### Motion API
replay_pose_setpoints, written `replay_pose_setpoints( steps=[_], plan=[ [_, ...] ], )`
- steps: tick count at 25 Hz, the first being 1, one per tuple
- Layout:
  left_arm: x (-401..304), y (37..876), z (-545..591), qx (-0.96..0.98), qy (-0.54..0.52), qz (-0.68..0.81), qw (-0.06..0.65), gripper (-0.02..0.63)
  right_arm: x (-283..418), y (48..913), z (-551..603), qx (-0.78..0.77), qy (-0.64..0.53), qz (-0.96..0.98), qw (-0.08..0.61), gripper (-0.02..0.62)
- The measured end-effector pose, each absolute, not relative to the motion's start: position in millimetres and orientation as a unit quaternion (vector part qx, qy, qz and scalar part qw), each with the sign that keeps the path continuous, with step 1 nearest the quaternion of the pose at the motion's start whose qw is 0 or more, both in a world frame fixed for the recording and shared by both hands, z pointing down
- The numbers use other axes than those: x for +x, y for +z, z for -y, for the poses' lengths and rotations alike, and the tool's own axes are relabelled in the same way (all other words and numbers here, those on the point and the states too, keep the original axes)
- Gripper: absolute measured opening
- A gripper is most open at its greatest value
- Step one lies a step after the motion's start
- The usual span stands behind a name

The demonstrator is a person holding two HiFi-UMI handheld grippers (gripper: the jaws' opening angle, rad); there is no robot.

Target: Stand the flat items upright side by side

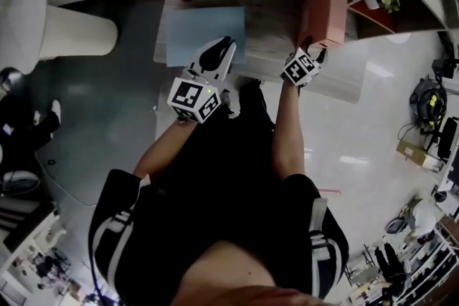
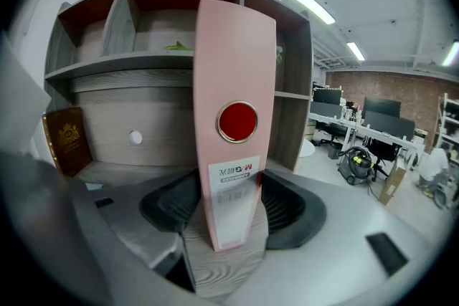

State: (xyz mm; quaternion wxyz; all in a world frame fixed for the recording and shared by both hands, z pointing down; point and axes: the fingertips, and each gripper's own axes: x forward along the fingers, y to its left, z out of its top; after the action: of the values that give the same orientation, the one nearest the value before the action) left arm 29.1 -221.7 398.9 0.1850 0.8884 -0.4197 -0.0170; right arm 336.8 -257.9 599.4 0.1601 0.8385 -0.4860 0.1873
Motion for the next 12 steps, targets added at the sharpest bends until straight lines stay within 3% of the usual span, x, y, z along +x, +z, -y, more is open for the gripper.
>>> replay_pose_setpoints(
  steps=[12],
  plan=[
    [31.3,416.3,246.1,0.880,-0.006,0.431,0.199,0.064,346.4,601.4,286.5,0.835,0.183,0.492,0.166,0.284]
  ],
)
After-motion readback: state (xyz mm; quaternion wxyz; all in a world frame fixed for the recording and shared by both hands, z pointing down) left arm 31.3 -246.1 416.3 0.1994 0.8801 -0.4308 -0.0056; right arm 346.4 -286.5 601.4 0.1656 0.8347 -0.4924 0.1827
